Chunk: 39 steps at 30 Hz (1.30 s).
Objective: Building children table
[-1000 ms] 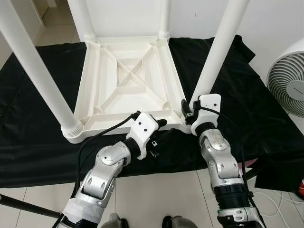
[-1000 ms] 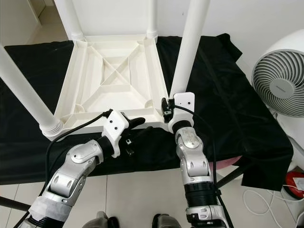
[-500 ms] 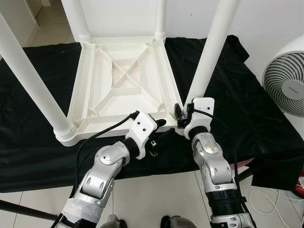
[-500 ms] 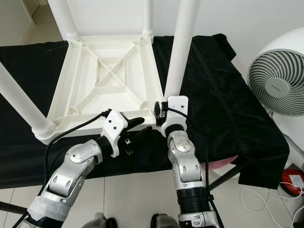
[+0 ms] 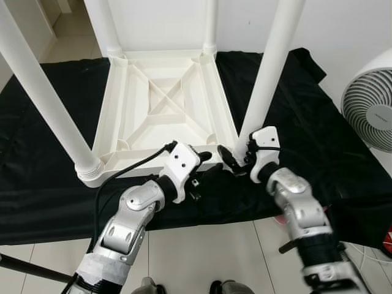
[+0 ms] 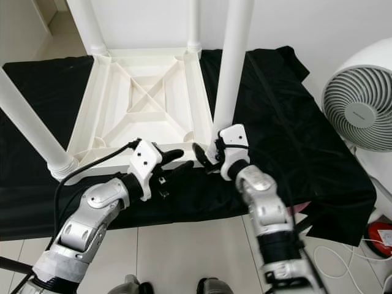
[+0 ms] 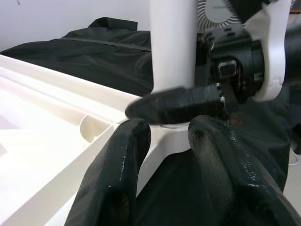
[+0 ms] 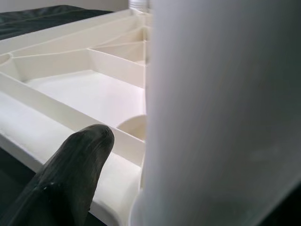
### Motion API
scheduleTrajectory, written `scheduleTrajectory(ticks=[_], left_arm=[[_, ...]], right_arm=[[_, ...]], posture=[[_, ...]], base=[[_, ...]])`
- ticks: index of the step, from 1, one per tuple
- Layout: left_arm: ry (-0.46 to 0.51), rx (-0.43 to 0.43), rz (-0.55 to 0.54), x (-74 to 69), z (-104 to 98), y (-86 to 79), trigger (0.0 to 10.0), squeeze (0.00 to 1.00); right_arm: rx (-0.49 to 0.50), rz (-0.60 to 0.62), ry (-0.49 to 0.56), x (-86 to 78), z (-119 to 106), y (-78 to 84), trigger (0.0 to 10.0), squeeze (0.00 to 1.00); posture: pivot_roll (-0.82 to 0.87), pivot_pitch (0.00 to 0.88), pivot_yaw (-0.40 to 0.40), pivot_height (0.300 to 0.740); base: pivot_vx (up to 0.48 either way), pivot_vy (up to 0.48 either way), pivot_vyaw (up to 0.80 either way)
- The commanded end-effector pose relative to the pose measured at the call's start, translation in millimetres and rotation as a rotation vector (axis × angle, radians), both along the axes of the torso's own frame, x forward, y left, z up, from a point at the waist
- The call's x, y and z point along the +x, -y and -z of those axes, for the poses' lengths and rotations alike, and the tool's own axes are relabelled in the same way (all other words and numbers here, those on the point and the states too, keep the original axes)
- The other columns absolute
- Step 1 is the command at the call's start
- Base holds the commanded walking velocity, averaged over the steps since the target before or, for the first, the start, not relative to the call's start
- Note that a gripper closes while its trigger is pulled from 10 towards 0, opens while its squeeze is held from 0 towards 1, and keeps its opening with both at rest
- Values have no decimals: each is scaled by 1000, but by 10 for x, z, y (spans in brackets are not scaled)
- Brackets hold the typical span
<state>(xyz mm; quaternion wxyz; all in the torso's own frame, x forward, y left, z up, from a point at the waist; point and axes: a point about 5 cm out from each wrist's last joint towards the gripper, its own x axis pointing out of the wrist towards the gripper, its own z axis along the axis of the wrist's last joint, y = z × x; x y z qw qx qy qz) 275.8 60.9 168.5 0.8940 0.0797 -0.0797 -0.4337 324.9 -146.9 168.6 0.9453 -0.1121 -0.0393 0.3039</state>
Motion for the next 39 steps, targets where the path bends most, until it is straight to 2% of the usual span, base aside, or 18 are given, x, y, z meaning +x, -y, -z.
scheduleTrajectory(ticks=[1,7,9,10,13,22,23,24,25,30,35,39], left_arm=[[3,5,10,10,3,19,10000,0],[8,4,14,27,-10,23,10000,0],[11,4,17,38,-17,34,10000,0],[12,3,19,39,-21,41,10000,0],[13,0,18,38,-24,48,10000,0],[12,-9,9,35,-19,60,10000,0],[12,-8,10,34,-14,63,10000,0],[12,-8,10,34,-14,63,10000,0],[11,0,12,31,2,68,10000,0],[-4,15,14,5,84,81,10000,0],[-20,18,17,-26,133,87,10000,0],[-43,18,19,-73,200,96,10000,0]], right_arm=[[-13,-69,4,25,-5,-27,10000,0],[-42,-122,1,88,-29,-13,10000,0],[-80,-162,-2,139,-23,-1,10000,0],[-103,-175,-6,150,-7,8,235,0],[-113,-196,-28,157,29,41,0,0],[-87,-220,-57,133,89,152,0,0],[-72,-205,-58,140,88,157,4706,0],[-72,-205,-58,140,88,157,4706,0],[-45,-183,-65,144,87,145,10000,0],[8,-64,-56,149,108,60,10000,0],[54,-6,-60,126,115,1,10000,0],[134,92,-55,19,126,-158,10000,0]], posture=[[-127,52,50,740],[-130,48,53,740],[-129,46,51,740],[-125,45,47,740],[-124,50,39,740],[-128,62,30,740],[-128,62,30,740],[-128,62,30,740],[-128,62,30,740],[-128,69,28,740],[-124,74,29,740],[-126,85,34,740]], base=[[0,0,0],[0,0,0],[0,0,0],[0,0,0],[0,0,0],[0,0,0],[0,0,0],[0,0,0],[0,0,0],[0,0,0],[0,0,0],[0,0,0]])
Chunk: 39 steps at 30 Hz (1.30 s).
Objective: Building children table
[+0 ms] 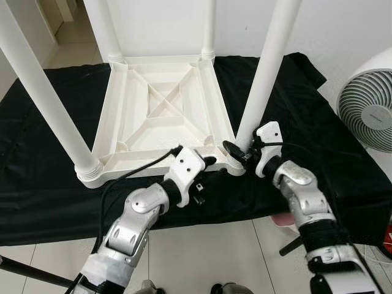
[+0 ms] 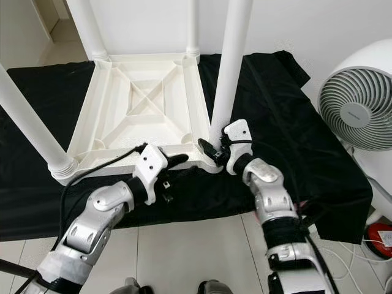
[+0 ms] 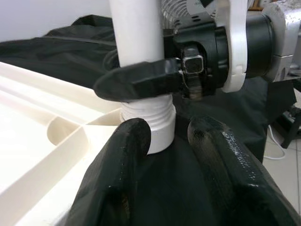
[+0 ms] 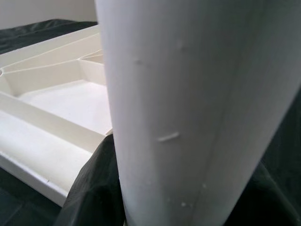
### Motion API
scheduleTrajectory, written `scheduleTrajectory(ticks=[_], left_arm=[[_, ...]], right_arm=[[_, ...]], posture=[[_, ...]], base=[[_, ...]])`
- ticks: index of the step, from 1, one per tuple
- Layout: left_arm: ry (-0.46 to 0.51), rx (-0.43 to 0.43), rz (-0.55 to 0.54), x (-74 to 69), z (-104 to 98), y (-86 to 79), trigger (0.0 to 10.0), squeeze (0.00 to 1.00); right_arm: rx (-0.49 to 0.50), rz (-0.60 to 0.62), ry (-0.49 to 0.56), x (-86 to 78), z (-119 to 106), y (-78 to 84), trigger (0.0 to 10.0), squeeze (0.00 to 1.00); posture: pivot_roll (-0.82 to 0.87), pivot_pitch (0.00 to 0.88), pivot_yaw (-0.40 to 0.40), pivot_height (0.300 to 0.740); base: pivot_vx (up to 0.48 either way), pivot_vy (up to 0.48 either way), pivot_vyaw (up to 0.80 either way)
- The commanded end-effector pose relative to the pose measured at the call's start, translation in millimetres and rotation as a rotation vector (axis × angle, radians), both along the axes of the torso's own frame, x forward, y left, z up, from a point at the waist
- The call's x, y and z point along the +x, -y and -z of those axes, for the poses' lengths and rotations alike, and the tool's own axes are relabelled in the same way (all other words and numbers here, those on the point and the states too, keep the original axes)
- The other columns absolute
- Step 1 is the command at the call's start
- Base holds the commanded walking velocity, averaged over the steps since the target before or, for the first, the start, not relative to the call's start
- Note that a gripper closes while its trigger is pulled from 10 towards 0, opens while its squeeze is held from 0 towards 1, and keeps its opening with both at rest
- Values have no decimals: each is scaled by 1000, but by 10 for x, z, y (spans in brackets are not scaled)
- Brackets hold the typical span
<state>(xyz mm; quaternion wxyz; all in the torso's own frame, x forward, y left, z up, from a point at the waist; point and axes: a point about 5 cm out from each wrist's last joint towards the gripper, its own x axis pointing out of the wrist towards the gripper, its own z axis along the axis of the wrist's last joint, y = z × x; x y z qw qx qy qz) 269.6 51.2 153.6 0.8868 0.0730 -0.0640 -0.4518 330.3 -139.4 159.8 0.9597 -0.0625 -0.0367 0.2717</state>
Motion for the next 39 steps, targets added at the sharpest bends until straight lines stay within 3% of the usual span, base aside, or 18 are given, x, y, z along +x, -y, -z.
scheduleTrajectory(ticks=[1,3,8,10,12,17,18,26,29,30,31,32,33,34,37,39], left_arm=[[-7,13,-17,-11,51,-2,10000,0],[-15,13,-17,-23,72,0,10000,0],[-14,12,-23,-6,66,-14,10000,0],[-10,11,-34,20,54,-41,10000,0],[-8,11,-39,29,48,-52,10000,0],[-2,2,-49,36,18,-71,10000,0],[-1,2,-46,32,18,-63,10000,0],[-1,5,-24,9,19,-17,10000,0],[-1,7,-15,0,19,-6,10000,0],[0,8,-13,6,19,-7,10000,0],[0,8,-13,6,19,-7,10000,0],[1,8,-14,10,16,-8,10000,0],[1,8,-14,10,16,-8,10000,0],[4,8,-14,16,8,-10,10000,0],[10,8,-14,29,-3,-10,10000,0],[15,9,-8,43,-13,0,10000,0]], right_arm=[[37,25,-26,-35,38,-83,10000,0],[88,128,-28,-86,41,-140,10000,0],[96,297,-36,-137,64,-182,10000,0],[131,479,-69,-178,102,-211,10000,0],[151,518,-88,-202,110,-242,10000,0],[156,484,-83,-252,65,-315,10000,0],[185,467,-77,-252,44,-306,10000,1000],[214,396,-50,-226,-27,-256,10000,1000],[190,323,-51,-199,-28,-155,10000,1000],[151,257,-51,-197,-22,-98,10000,851],[151,257,-51,-197,-22,-98,10000,851],[142,230,-51,-198,-23,-87,10000,667],[142,230,-51,-198,-23,-87,10000,667],[110,176,-37,-202,-40,-76,10000,0],[77,79,3,-205,-84,-50,10000,0],[7,-78,28,-221,-97,-42,10000,0]], posture=[[-126,85,34,740],[-128,85,35,740],[-131,88,34,740],[-128,91,33,740],[-128,91,33,740],[-128,91,33,740],[-128,91,33,740],[-130,96,43,740],[-134,88,44,740],[-134,81,43,740],[-134,81,43,740],[-134,81,43,740],[-134,81,43,740],[-134,81,43,740],[-138,74,45,740],[-142,66,46,740]], base=[[0,0,0],[0,0,0],[0,0,0],[0,0,0],[0,0,0],[0,0,0],[0,0,0],[0,0,0],[0,0,0],[0,0,0],[0,0,0],[0,0,0],[0,0,0],[0,0,0],[0,0,0],[0,0,0]])
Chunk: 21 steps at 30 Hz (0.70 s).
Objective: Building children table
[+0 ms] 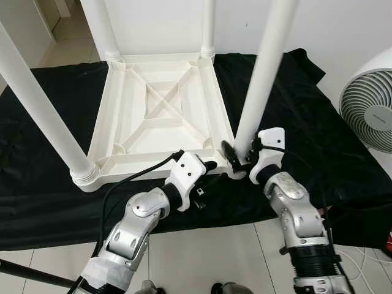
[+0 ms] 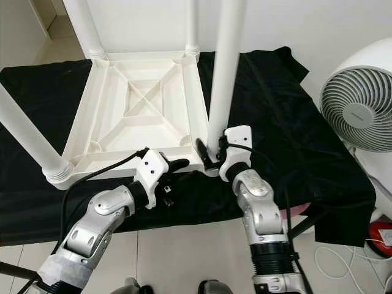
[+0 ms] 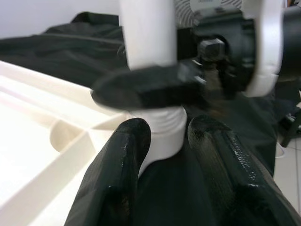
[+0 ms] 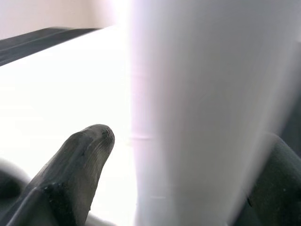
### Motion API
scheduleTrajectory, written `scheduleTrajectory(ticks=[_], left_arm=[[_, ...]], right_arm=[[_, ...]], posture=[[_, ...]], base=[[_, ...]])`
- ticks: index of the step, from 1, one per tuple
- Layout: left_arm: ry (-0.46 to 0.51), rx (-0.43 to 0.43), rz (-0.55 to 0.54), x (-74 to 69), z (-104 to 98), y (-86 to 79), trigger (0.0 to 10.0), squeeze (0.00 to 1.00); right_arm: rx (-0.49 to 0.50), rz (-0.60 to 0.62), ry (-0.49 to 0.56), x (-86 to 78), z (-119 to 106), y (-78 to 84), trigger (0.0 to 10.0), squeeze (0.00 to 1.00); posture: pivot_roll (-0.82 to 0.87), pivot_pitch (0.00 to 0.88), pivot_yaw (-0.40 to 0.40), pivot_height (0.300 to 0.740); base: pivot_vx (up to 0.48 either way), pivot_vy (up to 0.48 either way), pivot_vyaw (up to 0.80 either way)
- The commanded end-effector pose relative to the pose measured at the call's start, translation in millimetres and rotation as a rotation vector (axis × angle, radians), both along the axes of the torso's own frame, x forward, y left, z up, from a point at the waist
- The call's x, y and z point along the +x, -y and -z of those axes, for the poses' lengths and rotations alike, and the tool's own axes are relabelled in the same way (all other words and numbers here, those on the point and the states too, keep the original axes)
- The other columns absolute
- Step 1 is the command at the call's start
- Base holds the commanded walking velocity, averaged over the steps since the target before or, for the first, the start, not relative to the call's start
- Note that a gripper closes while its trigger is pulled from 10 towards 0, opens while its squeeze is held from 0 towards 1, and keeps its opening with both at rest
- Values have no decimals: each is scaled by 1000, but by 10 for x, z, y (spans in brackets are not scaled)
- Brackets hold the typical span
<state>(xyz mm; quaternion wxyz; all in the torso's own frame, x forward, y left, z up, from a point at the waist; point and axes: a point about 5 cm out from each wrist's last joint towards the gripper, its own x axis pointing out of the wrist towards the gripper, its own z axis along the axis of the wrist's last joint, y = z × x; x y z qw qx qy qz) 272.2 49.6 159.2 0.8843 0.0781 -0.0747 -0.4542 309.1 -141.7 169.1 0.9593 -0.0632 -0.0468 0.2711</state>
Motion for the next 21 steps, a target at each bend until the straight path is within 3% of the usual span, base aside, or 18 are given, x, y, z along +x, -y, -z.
scheduleTrajectory(ticks=[1,8,11,12,14,15,17,18,21], left_arm=[[-7,8,-13,20,38,-11,10000,0],[-1,7,0,29,25,19,10000,0],[3,7,3,36,18,32,10000,0],[4,6,3,38,13,35,10000,0],[4,6,3,38,13,35,10000,0],[4,6,3,40,10,35,10000,0],[4,6,3,40,10,35,10000,0],[2,4,5,35,11,34,10000,0],[-11,13,12,9,52,12,10000,0]], right_arm=[[-32,-133,24,-14,-12,-59,10000,0],[-120,-273,30,56,16,-45,10000,0],[-155,-317,9,103,55,-51,9373,0],[-174,-335,2,117,72,-51,6941,0],[-174,-335,2,117,72,-51,6941,0],[-187,-352,-5,127,89,-40,5725,0],[-187,-352,-5,127,89,-40,5725,0],[-209,-366,-26,142,143,-2,4784,0],[-231,-372,-61,158,232,79,5451,0]], posture=[[-142,66,46,740],[-151,51,56,740],[-146,47,55,740],[-146,47,55,740],[-146,47,55,740],[-146,46,56,740],[-146,46,56,740],[-146,44,56,740],[-146,44,56,740]], base=[[0,0,0],[0,0,0],[0,0,0],[0,0,0],[0,0,0],[0,0,0],[0,0,0],[0,0,0],[0,0,0]])
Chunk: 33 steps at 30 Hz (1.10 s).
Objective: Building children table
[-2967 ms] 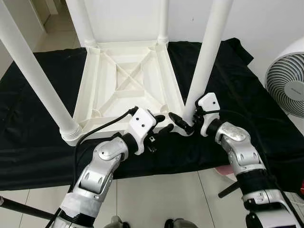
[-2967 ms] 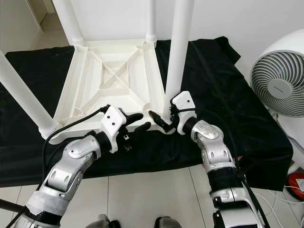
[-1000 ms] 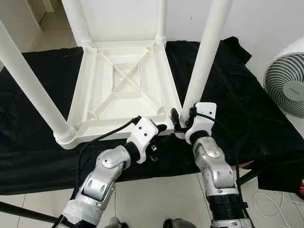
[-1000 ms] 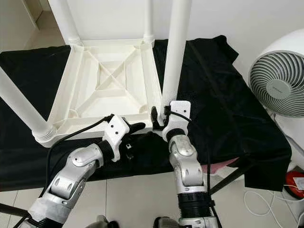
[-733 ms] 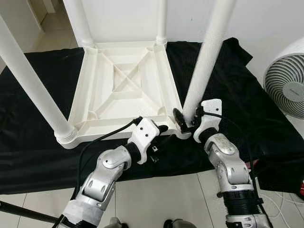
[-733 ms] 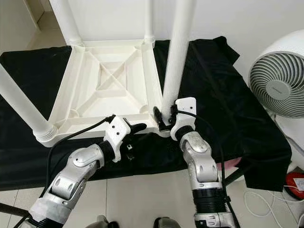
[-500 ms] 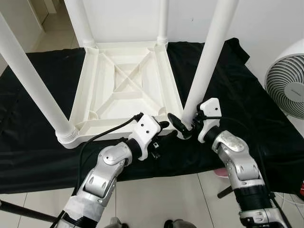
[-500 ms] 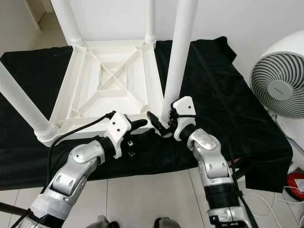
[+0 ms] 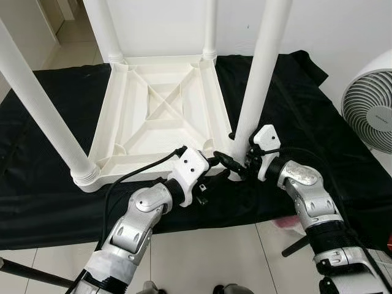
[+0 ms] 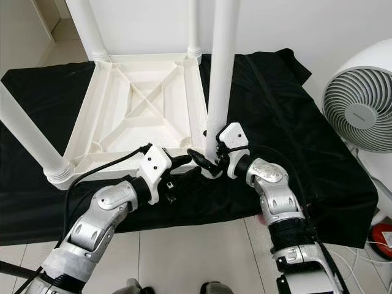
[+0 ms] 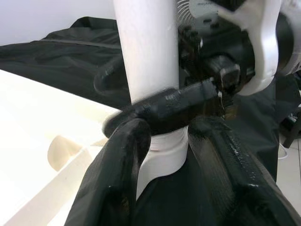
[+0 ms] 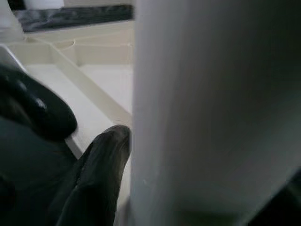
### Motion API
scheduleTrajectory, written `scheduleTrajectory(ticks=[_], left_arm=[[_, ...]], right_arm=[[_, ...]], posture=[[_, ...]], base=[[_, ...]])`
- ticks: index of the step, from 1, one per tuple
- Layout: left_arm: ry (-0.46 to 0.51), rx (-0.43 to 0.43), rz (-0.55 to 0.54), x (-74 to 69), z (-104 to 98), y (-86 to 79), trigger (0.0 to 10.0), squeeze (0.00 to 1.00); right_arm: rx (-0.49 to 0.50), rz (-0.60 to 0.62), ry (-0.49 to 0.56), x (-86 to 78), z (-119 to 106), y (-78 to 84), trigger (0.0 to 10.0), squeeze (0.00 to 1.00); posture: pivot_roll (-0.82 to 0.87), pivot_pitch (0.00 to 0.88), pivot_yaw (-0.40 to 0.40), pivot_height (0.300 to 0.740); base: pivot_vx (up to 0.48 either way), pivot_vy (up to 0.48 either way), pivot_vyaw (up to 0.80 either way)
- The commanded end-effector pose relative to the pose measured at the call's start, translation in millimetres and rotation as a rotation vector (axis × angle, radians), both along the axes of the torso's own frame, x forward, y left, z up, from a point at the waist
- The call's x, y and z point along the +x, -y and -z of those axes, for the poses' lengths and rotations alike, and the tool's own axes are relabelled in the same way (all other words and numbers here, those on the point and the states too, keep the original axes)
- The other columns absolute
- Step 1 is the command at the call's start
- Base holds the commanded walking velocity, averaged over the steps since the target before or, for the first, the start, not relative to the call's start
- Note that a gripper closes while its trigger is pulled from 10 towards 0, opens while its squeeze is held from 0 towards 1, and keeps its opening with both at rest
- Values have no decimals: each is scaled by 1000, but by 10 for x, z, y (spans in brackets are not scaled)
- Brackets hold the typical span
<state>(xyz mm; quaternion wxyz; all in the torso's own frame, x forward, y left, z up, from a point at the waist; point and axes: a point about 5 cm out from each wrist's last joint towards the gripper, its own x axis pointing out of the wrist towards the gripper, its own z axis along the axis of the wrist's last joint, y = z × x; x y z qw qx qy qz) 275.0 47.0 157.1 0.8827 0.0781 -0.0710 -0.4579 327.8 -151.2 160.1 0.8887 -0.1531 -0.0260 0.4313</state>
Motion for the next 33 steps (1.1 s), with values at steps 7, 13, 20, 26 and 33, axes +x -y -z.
scheduleTrajectory(ticks=[7,13,20,26,33], left_arm=[[-28,34,9,-61,112,-86,10000,0],[-29,36,11,-69,113,-87,10000,0],[-29,34,8,-75,110,-84,10000,0],[-29,33,3,-73,104,-91,10000,0],[-33,27,-7,-90,102,-99,10000,0]], right_arm=[[-30,-18,-69,-16,210,69,0,0],[17,17,-68,-18,218,76,2353,0],[94,75,-79,-15,172,30,10000,0],[85,145,-59,-11,153,-32,10000,0],[251,505,-51,-133,156,-308,10000,0]], posture=[[-151,46,58,740],[-147,51,54,740],[-141,58,49,740],[-139,66,47,740],[-134,84,42,740]], base=[[0,0,0],[0,0,0],[0,0,0],[0,0,0],[0,0,0]])
